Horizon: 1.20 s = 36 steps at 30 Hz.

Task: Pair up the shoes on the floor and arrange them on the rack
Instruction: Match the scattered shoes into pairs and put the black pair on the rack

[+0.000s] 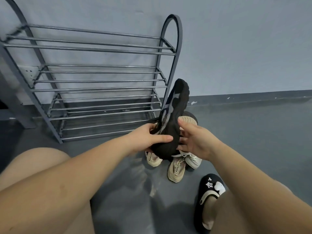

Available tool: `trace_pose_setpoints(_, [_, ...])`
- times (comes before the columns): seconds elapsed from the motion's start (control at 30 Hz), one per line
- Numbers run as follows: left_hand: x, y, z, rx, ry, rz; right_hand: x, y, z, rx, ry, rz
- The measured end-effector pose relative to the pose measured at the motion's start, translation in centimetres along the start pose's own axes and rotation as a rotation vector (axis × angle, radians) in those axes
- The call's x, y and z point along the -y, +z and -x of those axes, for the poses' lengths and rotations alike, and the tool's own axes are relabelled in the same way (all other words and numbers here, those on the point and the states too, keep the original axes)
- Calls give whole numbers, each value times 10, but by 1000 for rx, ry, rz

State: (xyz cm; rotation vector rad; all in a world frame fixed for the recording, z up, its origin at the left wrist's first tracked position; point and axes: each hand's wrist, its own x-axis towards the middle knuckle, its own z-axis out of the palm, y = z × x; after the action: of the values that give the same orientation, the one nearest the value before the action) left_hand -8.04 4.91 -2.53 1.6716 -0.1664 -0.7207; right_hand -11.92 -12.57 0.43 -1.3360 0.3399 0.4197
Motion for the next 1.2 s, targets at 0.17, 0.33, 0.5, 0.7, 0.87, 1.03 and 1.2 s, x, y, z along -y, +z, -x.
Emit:
trace_pose_setpoints(0.17, [5, 3, 10, -148, 94, -197, -6, 5, -4, -57, -45, 52])
trace_pose_setpoints(0.33, [-4, -4, 30, -69, -92, 66, -5, 9, 3, 26, -37, 31])
trace_pose_setpoints(0.5, [0, -6, 56, -44, -67, 145, -6, 14, 18, 155, -57, 35])
trace_pose_setpoints(0.7, [5, -6, 82, -141, -75, 160, -18, 22, 24, 188, -41, 128])
trace_pose_setpoints(0.87, [-11, -14, 80, -129, -85, 43, -17, 23, 17, 181, -14, 93])
trace_pose_setpoints(1.03, [-3, -39, 57, -86, -178, -24, -13, 30, -10, 191, 72, 99])
trace_pose_setpoints(1.2, [6, -87, 35, -19, -307, 0, -16, 56, -53, 209, 167, 97])
